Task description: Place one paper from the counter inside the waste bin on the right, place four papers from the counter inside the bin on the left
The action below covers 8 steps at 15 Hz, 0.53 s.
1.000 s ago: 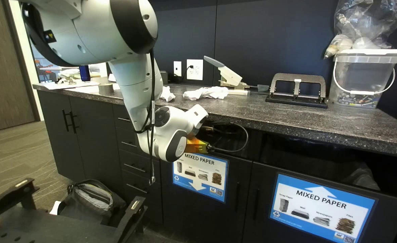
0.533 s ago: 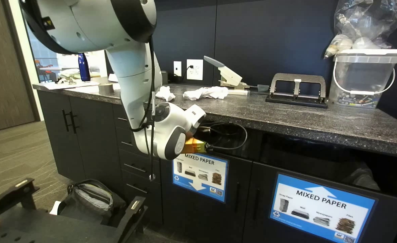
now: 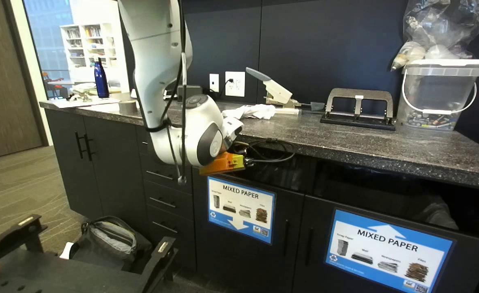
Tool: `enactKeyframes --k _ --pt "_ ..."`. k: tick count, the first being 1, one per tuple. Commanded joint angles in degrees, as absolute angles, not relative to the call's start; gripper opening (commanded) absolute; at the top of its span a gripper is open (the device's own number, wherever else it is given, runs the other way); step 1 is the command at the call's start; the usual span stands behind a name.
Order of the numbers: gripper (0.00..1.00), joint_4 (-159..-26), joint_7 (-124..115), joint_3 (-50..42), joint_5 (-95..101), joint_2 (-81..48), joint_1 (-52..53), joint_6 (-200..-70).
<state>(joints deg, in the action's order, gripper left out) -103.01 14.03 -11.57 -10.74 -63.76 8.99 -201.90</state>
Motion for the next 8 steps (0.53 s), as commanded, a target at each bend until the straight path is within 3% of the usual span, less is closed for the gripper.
enactKeyframes --k 1,8 --pt "1.0 -114.2 12.9 -10.3 -3.4 -49.7 8.5 -190.4" --pt "1.0 -112.7 5.4 -9.9 1.7 -30.7 8.5 -159.3"
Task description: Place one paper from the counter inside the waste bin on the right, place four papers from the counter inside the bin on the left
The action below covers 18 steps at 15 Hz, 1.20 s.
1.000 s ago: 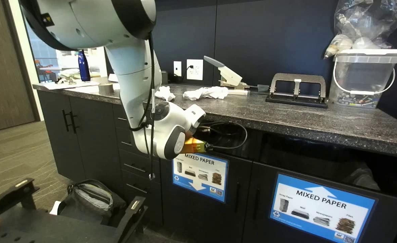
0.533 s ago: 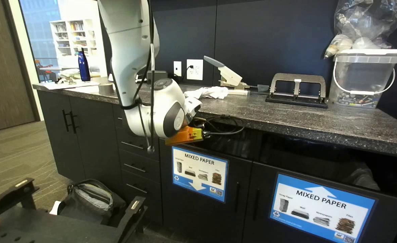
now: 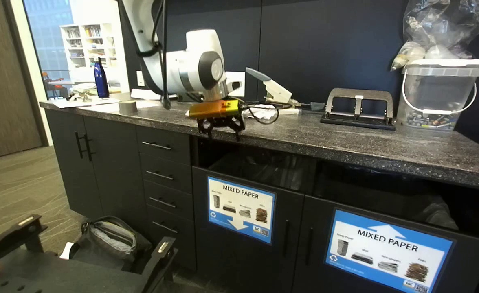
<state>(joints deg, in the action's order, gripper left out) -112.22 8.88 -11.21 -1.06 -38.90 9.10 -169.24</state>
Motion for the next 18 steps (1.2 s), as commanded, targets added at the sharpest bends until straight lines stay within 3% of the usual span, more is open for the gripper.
enactKeyframes --k 1,6,18 --pt "1.0 -110.4 3.5 -9.8 2.2 -29.3 8.6 -155.7" --pt "1.0 -97.1 -5.3 -7.2 1.1 -32.0 6.6 -150.1" --pt "1.0 -64.5 -21.8 -9.1 -0.3 -57.8 4.2 -144.9"
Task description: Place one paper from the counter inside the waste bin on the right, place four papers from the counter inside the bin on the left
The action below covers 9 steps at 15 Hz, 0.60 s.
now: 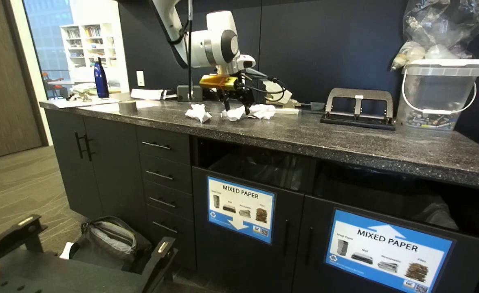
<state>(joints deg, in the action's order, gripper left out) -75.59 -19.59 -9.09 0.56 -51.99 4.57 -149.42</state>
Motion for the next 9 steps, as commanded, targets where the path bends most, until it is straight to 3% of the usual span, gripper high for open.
enactKeyframes --k 1,9 --pt "1.0 -62.2 -22.0 -8.6 -0.5 -59.0 3.9 -143.4" --pt "1.0 -45.6 -27.8 -8.2 -0.9 -68.3 4.2 -135.0"
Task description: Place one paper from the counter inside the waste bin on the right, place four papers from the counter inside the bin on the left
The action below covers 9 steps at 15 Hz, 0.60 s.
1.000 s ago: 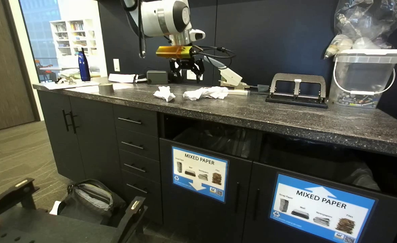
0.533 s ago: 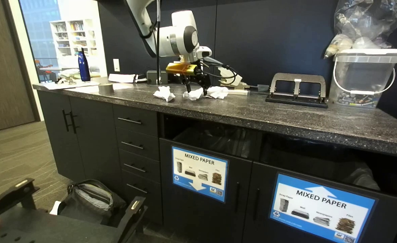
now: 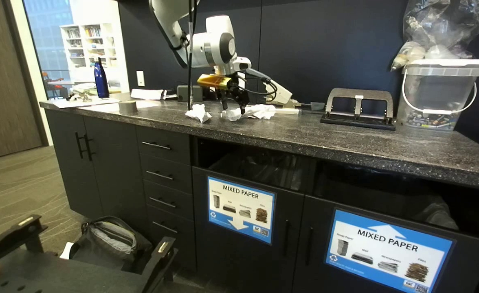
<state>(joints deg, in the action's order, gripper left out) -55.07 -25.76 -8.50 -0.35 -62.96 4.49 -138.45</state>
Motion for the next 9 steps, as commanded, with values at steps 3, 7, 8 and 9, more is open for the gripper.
enactKeyframes --k 3,7,8,9 --pt "1.0 -40.8 -29.3 -8.8 -0.1 -72.1 4.4 -133.3" --pt "0.92 -35.7 -31.2 -9.8 0.7 -76.1 4.4 -132.0" --pt "0.74 -34.9 -30.8 -10.1 1.3 -76.9 4.4 -132.3" --pt "0.66 -34.1 -30.9 -10.5 1.8 -77.4 4.4 -132.3"
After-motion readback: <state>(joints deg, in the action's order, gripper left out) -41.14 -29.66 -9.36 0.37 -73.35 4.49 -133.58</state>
